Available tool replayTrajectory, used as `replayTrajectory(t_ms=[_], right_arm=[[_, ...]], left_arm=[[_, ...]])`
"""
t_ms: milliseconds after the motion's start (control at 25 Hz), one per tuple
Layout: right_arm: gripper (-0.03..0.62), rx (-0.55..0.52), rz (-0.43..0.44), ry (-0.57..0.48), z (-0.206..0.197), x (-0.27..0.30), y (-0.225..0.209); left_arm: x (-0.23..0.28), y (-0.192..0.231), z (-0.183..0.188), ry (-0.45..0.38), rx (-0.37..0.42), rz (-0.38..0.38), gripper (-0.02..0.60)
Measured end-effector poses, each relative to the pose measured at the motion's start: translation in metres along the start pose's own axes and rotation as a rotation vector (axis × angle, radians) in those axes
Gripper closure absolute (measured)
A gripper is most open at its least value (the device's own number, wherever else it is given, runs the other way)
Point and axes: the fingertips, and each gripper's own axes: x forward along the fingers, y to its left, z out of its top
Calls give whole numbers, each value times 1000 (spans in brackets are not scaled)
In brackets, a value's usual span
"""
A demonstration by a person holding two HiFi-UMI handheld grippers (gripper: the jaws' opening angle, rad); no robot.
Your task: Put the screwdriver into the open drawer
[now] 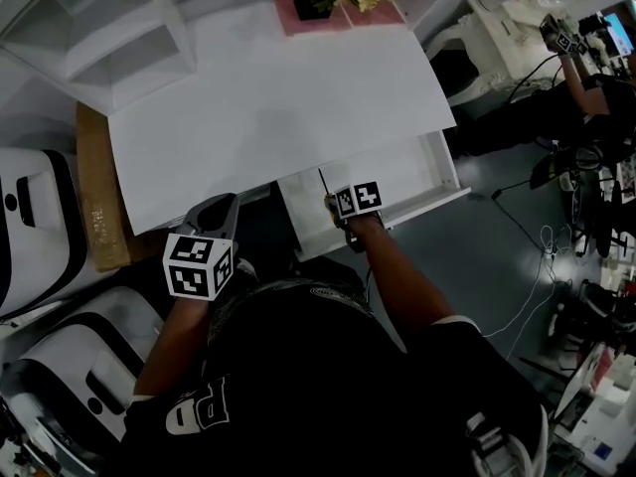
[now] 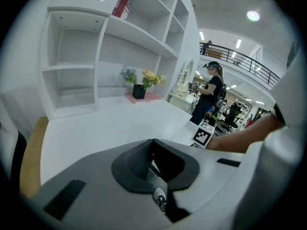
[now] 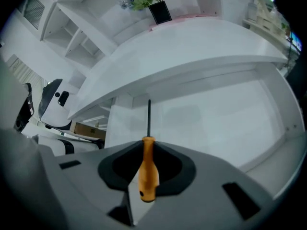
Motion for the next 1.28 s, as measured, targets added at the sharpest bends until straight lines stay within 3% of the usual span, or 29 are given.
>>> replayTrajectory(t_ms=[520, 1280], right_arm=[[517, -37, -27, 67, 2, 34, -1], [516, 15, -15, 99, -1, 61, -10]], left_arm=[[-15, 18, -13, 5, -71, 69, 571], [-20, 24, -21, 11, -117, 110, 571]])
